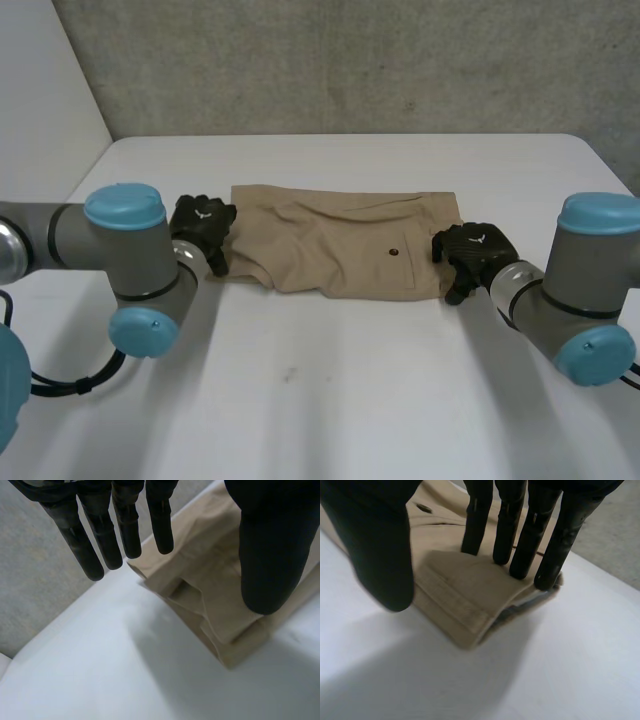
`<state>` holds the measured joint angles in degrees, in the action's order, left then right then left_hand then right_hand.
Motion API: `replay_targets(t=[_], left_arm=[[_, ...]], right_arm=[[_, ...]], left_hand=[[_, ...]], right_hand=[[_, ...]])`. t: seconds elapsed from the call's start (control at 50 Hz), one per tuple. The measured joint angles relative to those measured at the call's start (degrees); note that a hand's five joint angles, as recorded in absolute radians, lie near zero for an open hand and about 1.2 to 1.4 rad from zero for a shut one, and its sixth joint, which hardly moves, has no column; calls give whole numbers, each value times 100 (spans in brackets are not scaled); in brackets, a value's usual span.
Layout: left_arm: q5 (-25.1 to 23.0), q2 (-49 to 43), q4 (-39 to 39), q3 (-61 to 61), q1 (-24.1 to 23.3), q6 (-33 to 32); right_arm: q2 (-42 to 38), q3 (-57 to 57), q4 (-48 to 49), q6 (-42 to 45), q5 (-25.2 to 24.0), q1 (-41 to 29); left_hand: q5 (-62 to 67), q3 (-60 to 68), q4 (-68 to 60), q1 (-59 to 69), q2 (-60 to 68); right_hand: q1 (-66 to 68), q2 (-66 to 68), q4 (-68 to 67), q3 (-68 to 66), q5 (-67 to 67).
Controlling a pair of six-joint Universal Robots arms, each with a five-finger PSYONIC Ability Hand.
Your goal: Fold the shorts.
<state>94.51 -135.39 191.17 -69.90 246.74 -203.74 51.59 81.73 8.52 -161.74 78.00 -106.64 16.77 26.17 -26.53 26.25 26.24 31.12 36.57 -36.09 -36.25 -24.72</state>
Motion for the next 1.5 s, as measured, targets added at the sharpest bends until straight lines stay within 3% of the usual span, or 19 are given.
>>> replay_targets(t=[0.08,0.1,0.16,0.32,0.52,0.7,0.82,0.86,0.88,0.9,0.92,0.94,1.02,1.04,1.26,1.34,1.5], left_arm=[[5,-64,2,-30,-12,1],[4,-52,3,-43,-15,4],[1,96,1,-119,-33,31],[3,960,-25,-502,-54,84],[-33,2151,-23,-1314,-34,148],[-46,2397,-5,-1558,-84,311],[-42,2373,38,-1462,-109,375],[-40,2362,45,-1412,-113,380],[-38,2357,48,-1383,-115,381],[-33,2343,51,-1319,-119,382],[-30,2334,53,-1273,-122,385],[-28,2322,54,-1216,-127,391],[-27,2301,54,-1101,-140,425],[-27,2264,54,-952,-164,524],[-49,1616,40,-150,-608,1006],[-49,1068,5,283,-948,1041],[-96,-37,-383,1099,-1290,1068]], right_arm=[[-162,-9,466,80,219,15],[-186,-13,563,117,284,22],[-200,-19,774,301,482,77],[275,104,647,966,689,446],[845,-237,-157,2348,637,670],[692,-1144,-98,2988,206,-770],[111,-1406,351,2953,-689,-1924],[-14,-1414,410,2942,-852,-2067],[-108,-1413,445,2930,-969,-2161],[-226,-1405,482,2906,-1118,-2259],[-260,-1398,492,2889,-1164,-2286],[-302,-1386,509,2829,-1235,-2322],[-290,-1370,522,2656,-1268,-2327],[-149,-1366,532,2206,-1175,-2223],[427,-1534,424,-1145,-378,-1079],[-16,-1979,-57,-1672,-390,-847],[-1014,-3026,-1146,-1827,-456,-790]], left_hand=[[-32,-11,20,-20,-16],[-32,-11,20,-20,-16],[-334,-213,301,-243,-256],[-1373,-1231,1306,-1250,-1271],[-1419,-1286,1413,-1358,-1412],[-1419,-1286,1413,-1358,-1412],[-1419,-1288,1413,-1358,-1412],[-1419,-1286,1413,-1358,-1412],[-1419,-1286,1413,-1358,-1412],[-1419,-1286,1413,-1358,-1412],[-1419,-1286,1413,-1358,-1412],[-1419,-1289,1413,-1358,-1412],[-1419,-1286,1413,-1358,-1412],[-1419,-1286,1413,-1358,-1412],[-1419,-1286,1413,-1358,-1412],[-1419,-1286,1413,-1358,-1412],[-1419,-1286,1413,-1358,-1412]], right_hand=[[1114,1532,-1596,-1570,-1588],[1747,2495,-2547,-2479,-2479],[2123,3015,-3141,-2936,-2933],[2305,3019,-3193,-2992,-2943],[2305,3019,-3194,-3029,-2943],[2353,3019,-3195,-3179,-3099],[2353,3019,-3196,-3221,-3100],[2076,2576,-2788,-2806,-2765],[1558,1964,-2213,-2114,-2235],[117,540,-721,-733,-796],[117,540,-721,-733,-796],[-1484,-1540,1267,1269,1158],[-1689,-1879,1672,1678,1523],[-1967,-2412,2293,2434,2080],[-1967,-2412,2293,2434,2081],[-1967,-2412,2293,2434,2081],[-1968,-2412,2293,2434,2081]])
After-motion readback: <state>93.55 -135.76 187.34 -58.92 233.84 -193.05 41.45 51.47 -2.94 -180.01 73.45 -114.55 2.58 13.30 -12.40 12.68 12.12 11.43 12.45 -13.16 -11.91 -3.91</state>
